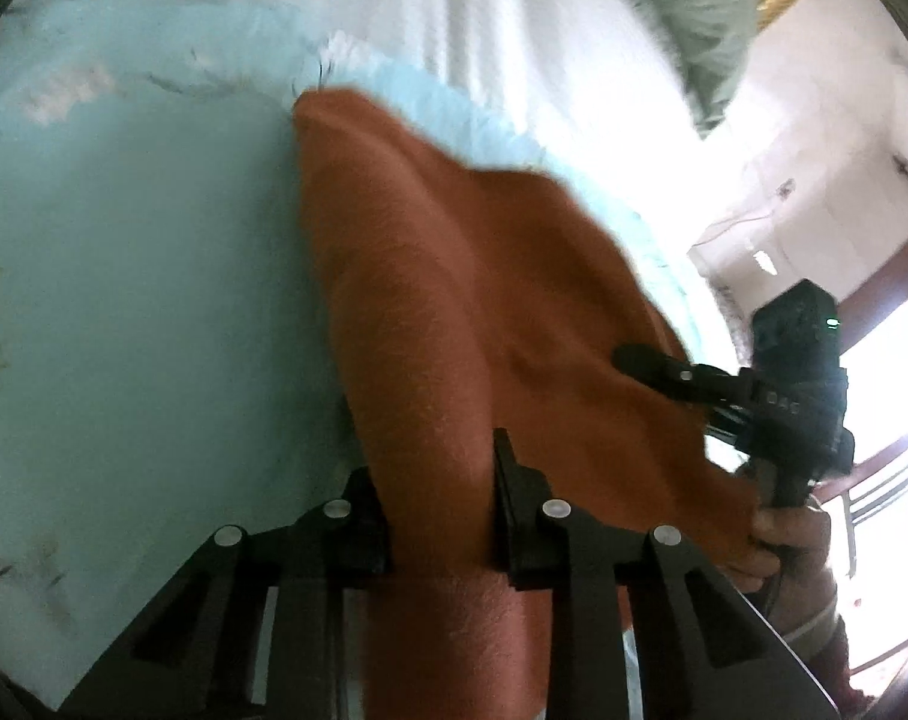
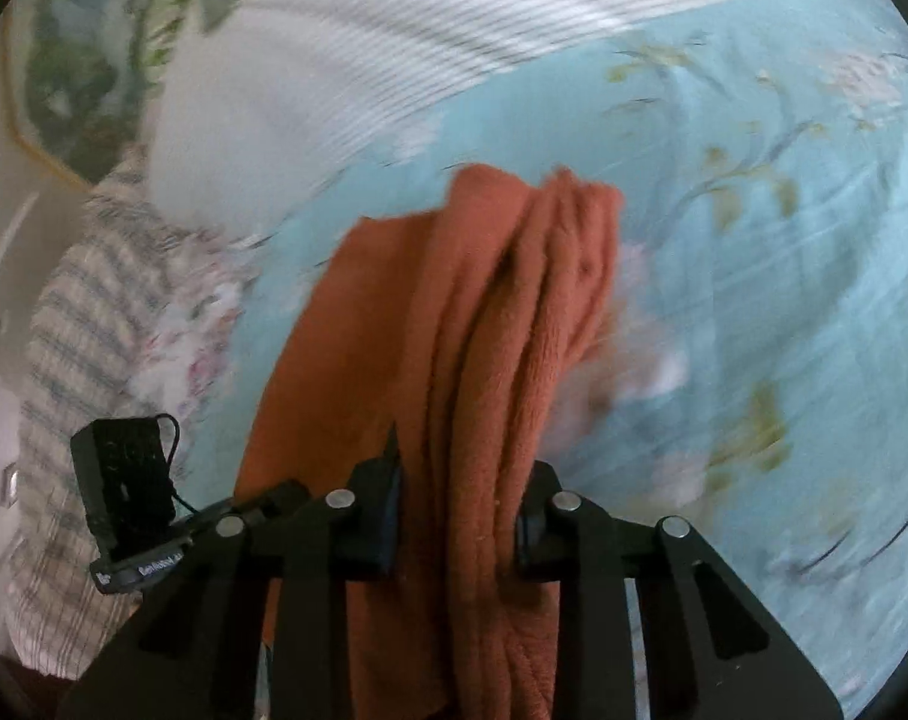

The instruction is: Fold small clothes

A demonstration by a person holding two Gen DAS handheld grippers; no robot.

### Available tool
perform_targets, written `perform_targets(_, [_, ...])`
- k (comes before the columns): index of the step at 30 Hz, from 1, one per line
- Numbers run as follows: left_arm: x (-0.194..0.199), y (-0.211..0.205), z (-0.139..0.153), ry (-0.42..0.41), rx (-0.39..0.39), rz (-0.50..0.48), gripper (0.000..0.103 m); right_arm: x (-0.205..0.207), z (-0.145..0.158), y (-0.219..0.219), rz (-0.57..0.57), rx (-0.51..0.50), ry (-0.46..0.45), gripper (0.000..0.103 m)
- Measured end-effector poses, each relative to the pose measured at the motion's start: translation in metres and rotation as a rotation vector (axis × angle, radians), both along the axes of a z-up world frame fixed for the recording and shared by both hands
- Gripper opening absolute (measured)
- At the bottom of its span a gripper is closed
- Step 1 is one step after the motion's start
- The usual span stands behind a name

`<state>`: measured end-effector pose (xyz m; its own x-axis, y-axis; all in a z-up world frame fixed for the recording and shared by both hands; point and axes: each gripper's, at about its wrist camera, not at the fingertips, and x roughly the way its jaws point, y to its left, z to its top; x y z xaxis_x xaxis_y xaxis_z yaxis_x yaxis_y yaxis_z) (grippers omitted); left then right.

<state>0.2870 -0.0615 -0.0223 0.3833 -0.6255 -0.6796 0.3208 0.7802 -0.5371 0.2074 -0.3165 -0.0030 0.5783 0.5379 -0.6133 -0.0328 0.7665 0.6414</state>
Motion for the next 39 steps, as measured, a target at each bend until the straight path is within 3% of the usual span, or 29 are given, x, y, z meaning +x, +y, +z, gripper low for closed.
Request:
perform_targets(9, [-0.096, 0.113, 0.054, -0.124, 0.058, 0.087, 0.025, -0.028, 0.003, 0.121, 0.18, 0.126, -0.085, 0.029])
perform_targets(15, [-0.143, 0.167, 0.048, -0.131, 0.094, 0.171, 0.025, -0.036, -0.018, 0.174, 0.251, 0.133, -0.049, 0.029])
perform_targets(21, [-0.148, 0.192, 0.004, -0.04, 0.104, 0.239, 0.026, -0.037, -0.043, 0.183, 0.223, 0.082, 0.009, 0.029])
perform_targets(24, [-0.147, 0.197, -0.012, -0.008, 0.071, 0.253, 0.029, -0.039, -0.049, 0.184, 0.213, 0.055, 0.02, 0.029])
perform_targets(29, [-0.149, 0.2, -0.019, -0.009, 0.069, 0.263, 0.037, -0.042, -0.051, 0.185, 0.194, 0.043, 0.02, 0.031])
perform_targets(30, [-0.149, 0.2, -0.02, -0.005, 0.074, 0.266, 0.039, -0.042, -0.051, 0.185, 0.192, 0.035, 0.022, 0.036])
perform_targets(33, [-0.146, 0.204, -0.023, 0.02, 0.083, 0.297, 0.057, -0.046, -0.042, 0.184, 0.173, -0.025, 0.02, 0.046])
perform_targets(35, [-0.148, 0.211, -0.023, 0.033, 0.063, 0.317, 0.059, -0.054, -0.025, 0.177, 0.128, -0.082, -0.033, 0.047])
perform_targets(39, [-0.156, 0.226, -0.008, -0.01, 0.065, 0.37, 0.059, -0.064, 0.005, 0.165, 0.086, -0.095, -0.128, 0.047])
